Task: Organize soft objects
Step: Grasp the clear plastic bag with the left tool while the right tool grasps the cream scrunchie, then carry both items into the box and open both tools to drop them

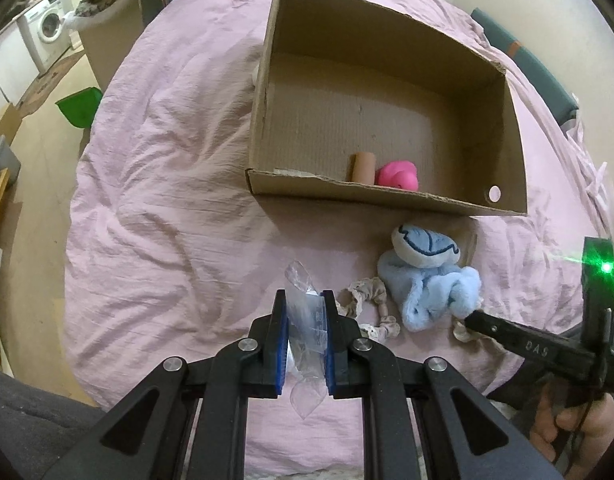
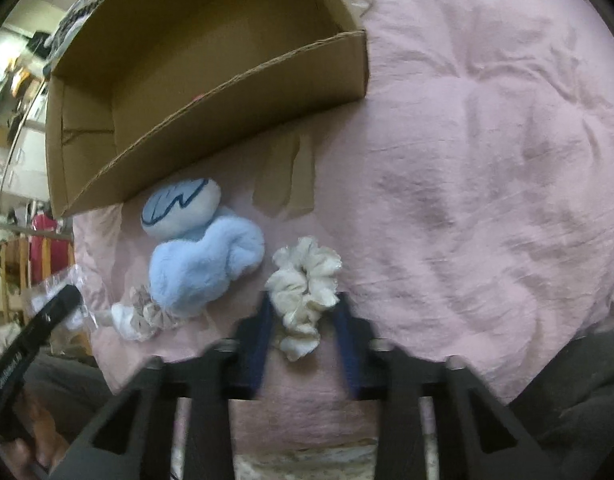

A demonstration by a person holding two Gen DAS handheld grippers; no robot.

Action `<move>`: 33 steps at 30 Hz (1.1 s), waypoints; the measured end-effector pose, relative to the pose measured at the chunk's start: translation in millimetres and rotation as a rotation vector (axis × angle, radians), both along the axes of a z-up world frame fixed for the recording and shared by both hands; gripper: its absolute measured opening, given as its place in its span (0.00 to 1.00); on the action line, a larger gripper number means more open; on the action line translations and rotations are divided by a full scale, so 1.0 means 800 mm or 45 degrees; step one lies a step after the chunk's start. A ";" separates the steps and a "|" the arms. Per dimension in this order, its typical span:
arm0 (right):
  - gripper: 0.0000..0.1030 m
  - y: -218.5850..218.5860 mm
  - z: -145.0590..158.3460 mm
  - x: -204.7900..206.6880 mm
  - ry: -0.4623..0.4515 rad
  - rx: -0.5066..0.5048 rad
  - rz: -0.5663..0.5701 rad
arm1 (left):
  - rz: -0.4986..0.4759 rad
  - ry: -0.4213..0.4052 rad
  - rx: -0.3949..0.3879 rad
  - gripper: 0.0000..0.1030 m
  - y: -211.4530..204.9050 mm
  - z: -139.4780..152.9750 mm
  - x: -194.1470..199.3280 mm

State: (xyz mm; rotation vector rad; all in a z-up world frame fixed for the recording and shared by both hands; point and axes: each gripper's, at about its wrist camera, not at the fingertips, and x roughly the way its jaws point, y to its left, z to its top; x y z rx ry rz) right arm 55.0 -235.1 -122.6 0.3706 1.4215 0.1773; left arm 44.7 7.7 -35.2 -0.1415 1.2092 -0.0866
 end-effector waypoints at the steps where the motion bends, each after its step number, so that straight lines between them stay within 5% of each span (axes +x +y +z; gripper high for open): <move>1: 0.16 0.003 0.002 -0.002 -0.017 -0.003 0.009 | 0.005 0.001 0.003 0.13 0.000 -0.001 0.000; 19: 0.16 -0.006 0.092 -0.021 -0.461 -0.050 -0.014 | 0.094 -0.052 0.062 0.13 0.015 0.010 -0.002; 33: 0.16 -0.007 0.126 -0.033 -0.616 0.035 0.004 | 0.106 -0.130 0.091 0.13 0.015 0.028 0.000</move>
